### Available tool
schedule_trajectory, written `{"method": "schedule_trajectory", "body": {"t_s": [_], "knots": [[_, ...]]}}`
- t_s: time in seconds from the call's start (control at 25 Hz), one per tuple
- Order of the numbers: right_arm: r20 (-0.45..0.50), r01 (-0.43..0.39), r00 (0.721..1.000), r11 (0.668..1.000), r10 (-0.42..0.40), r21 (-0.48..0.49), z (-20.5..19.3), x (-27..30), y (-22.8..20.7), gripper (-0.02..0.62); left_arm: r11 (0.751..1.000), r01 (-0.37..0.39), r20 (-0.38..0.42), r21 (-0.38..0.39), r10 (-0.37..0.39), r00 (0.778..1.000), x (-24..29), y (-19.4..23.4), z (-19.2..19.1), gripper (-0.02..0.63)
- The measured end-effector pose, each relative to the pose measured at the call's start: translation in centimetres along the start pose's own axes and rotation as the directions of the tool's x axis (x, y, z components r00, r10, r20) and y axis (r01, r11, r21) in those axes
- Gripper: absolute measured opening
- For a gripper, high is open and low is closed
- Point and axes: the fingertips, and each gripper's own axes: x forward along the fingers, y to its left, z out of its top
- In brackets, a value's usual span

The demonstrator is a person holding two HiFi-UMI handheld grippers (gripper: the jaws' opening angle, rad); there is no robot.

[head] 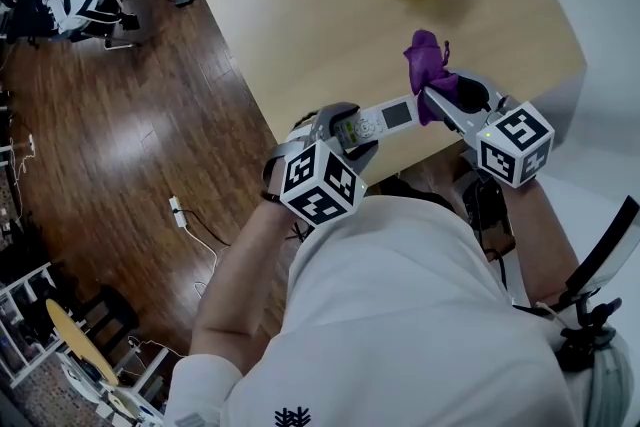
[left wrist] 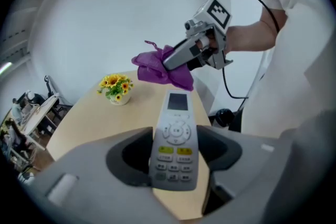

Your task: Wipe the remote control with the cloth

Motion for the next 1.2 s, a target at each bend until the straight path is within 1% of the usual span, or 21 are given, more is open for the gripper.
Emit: {"method": "schedule_trajectory", "body": {"t_s": [0.08, 0.16, 0.28, 0.4, 0.44, 0.52, 0.64, 0.76, 0.88, 1.04, 1.2], "knots": [[0.016, -0.002, 1.0, 1.0, 0.002, -0.002, 0.6, -0.4, 0.4, 0.124, 1.0, 0.0, 0.0, 0.003, 0.0, 1.0, 0.2, -0.2, 0.0, 0.28], [0.035, -0.04, 0.999, 0.999, 0.041, -0.01, 1.5, -0.3, 2.0, 0.124, 1.0, 0.003, 0.004, 0.007, -0.003, 1.0, 0.6, -0.5, 0.3, 0.28], [0.06, -0.154, 0.986, 0.988, 0.154, -0.003, 2.4, 0.7, 6.4, 0.124, 1.0, 0.006, 0.013, 0.01, -0.006, 1.0, 0.9, -0.9, 0.8, 0.28], [0.07, -0.27, 0.961, 0.962, 0.267, 0.039, 2.2, 2.0, 10.5, 0.124, 1.0, 0.007, 0.023, 0.015, -0.007, 1.0, 1.1, -1.4, 1.4, 0.28], [0.07, -0.294, 0.954, 0.954, 0.29, 0.058, 1.9, 2.4, 11.4, 0.124, 1.0, 0.006, 0.025, 0.017, -0.006, 1.0, 1.1, -1.5, 1.4, 0.28], [0.064, -0.312, 0.949, 0.946, 0.308, 0.083, 1.0, 2.9, 11.9, 0.124, 1.0, 0.001, 0.026, 0.019, -0.002, 1.0, 0.9, -1.6, 1.3, 0.279], [0.048, -0.273, 0.962, 0.958, 0.27, 0.087, 0.0, 2.9, 10.4, 0.124, 1.0, -0.006, 0.021, 0.015, 0.005, 1.0, 0.4, -1.6, 0.4, 0.28], [0.024, -0.193, 0.981, 0.978, 0.192, 0.077, -0.7, 2.2, 7.4, 0.124, 1.0, -0.013, 0.021, -0.001, 0.013, 1.0, -0.3, -1.5, -0.5, 0.279], [0.003, -0.118, 0.993, 0.991, 0.118, 0.067, -1.4, 1.2, 4.2, 0.124, 1.0, -0.019, 0.023, -0.019, 0.019, 1.0, -0.9, -1.2, -1.2, 0.279], [-0.018, -0.021, 1.0, 0.998, 0.022, 0.061, -2.5, -0.4, 0.4, 0.124, 0.998, -0.036, 0.019, -0.044, 0.037, 0.999, -1.1, -0.5, -2.1, 0.279], [-0.022, 0.04, 0.999, 0.996, -0.038, 0.082, -3.0, -1.8, -1.8, 0.124, 0.996, -0.062, 0.008, -0.063, 0.062, 0.998, -1.0, 1.1, -2.8, 0.279]]}}
